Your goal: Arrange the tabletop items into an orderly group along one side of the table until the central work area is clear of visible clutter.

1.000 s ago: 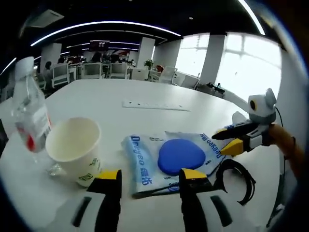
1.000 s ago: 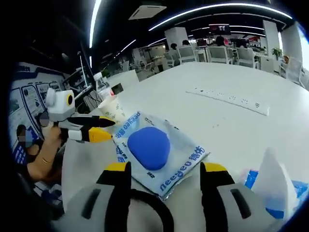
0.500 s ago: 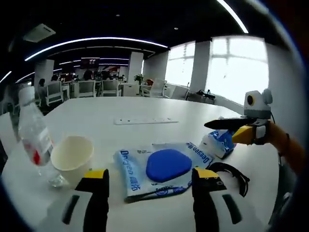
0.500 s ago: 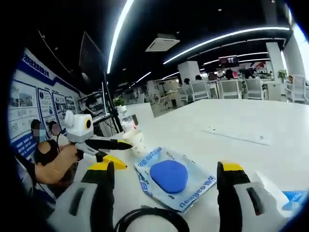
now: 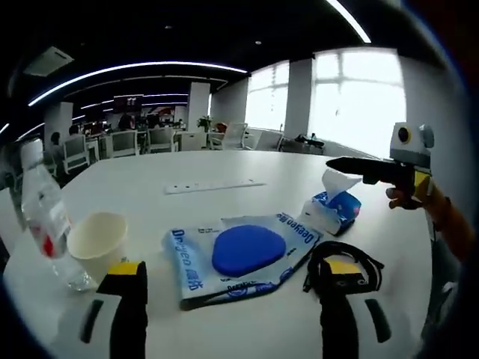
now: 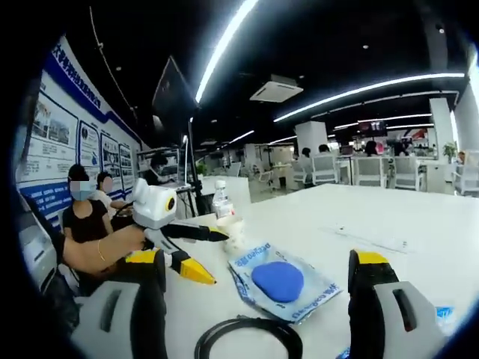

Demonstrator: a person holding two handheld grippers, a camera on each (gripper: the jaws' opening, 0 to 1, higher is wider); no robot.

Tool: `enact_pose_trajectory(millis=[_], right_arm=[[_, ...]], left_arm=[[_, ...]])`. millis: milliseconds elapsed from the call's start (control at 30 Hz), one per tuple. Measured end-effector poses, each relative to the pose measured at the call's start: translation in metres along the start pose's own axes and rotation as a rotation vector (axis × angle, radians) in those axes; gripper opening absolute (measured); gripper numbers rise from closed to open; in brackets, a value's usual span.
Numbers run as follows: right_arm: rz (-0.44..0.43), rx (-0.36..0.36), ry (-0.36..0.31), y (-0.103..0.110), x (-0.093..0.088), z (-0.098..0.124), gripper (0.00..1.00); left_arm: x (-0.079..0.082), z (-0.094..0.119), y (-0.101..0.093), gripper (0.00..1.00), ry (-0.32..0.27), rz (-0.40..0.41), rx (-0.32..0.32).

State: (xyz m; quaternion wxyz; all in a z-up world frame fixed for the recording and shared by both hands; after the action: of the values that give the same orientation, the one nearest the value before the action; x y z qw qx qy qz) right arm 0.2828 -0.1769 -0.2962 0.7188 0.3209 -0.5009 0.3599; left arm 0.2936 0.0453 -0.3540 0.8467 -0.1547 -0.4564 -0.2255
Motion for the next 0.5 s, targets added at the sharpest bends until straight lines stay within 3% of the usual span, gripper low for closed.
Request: enact_pose_trajectory(millis=[100,267,500], right_arm=[[0.057,-0.073,0.014,-0.004,-0.001,0.009,1.0],[0.075,-0.11,-0.028,0.0,0.001,0.022,0.99],[0.102,-0.198,-0.039,-0.004,-0.004,0.049,0.95]], left_arm=[[0.002,0.001,-0.008,1.0,-0.011,-0.025,-0.006],[0.005,-0.001,-0.015,1.0,-0.018,-0.035,-0.019],[0.013,-0.003,-0.027,1.0,-0.029,-0.044,-0.043]])
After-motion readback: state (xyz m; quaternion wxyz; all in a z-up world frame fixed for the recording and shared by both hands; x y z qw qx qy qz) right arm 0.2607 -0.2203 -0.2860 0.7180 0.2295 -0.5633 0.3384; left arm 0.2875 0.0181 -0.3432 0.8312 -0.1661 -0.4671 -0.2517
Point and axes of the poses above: the point that each gripper's makers call its tool centre point, and the gripper's own axes: z roughly backward along the fingers, y roughly to its left, x roughly out of its top, the point moved 7 cm from there along z, roughly backward along the fingers, and after that the axes turned 10 degrees about y, right-handed, at the moved point
